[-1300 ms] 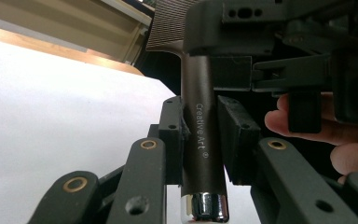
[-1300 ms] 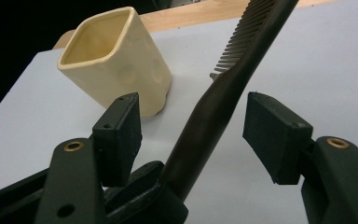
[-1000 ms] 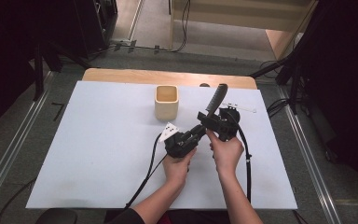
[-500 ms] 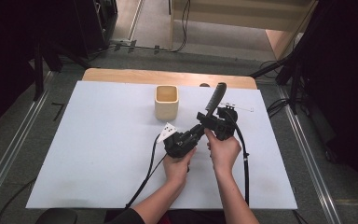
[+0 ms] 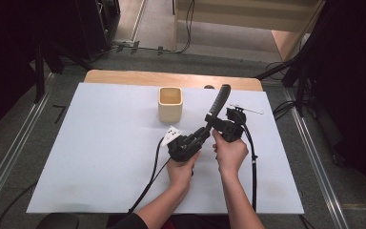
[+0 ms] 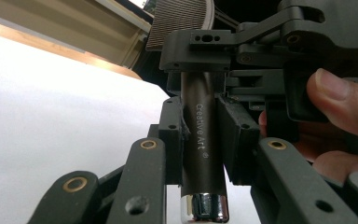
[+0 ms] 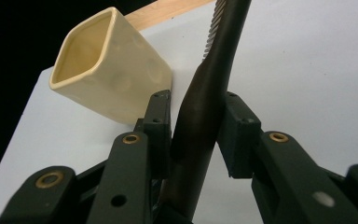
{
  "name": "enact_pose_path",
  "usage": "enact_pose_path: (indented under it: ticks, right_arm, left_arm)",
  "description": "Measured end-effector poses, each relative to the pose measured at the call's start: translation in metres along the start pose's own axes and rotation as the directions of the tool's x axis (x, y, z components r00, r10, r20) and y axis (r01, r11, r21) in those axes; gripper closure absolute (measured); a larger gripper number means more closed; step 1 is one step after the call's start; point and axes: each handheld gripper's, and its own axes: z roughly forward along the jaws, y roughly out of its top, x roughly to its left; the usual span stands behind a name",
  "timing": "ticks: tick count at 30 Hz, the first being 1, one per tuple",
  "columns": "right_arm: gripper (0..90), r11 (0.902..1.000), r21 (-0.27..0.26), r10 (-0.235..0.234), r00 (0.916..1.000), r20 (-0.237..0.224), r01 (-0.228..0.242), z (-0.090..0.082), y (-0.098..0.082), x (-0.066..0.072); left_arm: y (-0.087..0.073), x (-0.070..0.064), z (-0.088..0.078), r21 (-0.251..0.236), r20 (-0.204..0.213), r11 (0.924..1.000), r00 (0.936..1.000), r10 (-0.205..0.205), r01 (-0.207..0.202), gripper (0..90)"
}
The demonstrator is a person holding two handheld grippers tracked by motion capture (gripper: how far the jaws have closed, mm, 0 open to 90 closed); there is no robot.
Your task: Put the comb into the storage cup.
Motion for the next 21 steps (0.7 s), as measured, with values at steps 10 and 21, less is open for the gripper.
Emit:
enact_pose_path:
  ticks: [10, 21]
  right_arm:
    - [68.1, 0.9997, 0.016, 0.017, 0.9996, -0.024, -0.016, -0.0005, 0.0009, -0.002]
    - [69.6, 0.9989, 0.033, 0.034, 0.9982, -0.048, -0.032, 0.0, 0.0031, -0.0022]
  left_arm:
    - [-0.001, 0.002, 0.0003, 0.009, 0.011, 0.9999, 0.9999, -0.013, 0.013, 73.4]
    - [-0.0002, 0.0036, 0.0001, 0.015, 0.021, 0.9991, 0.999, -0.039, 0.039, 73.2]
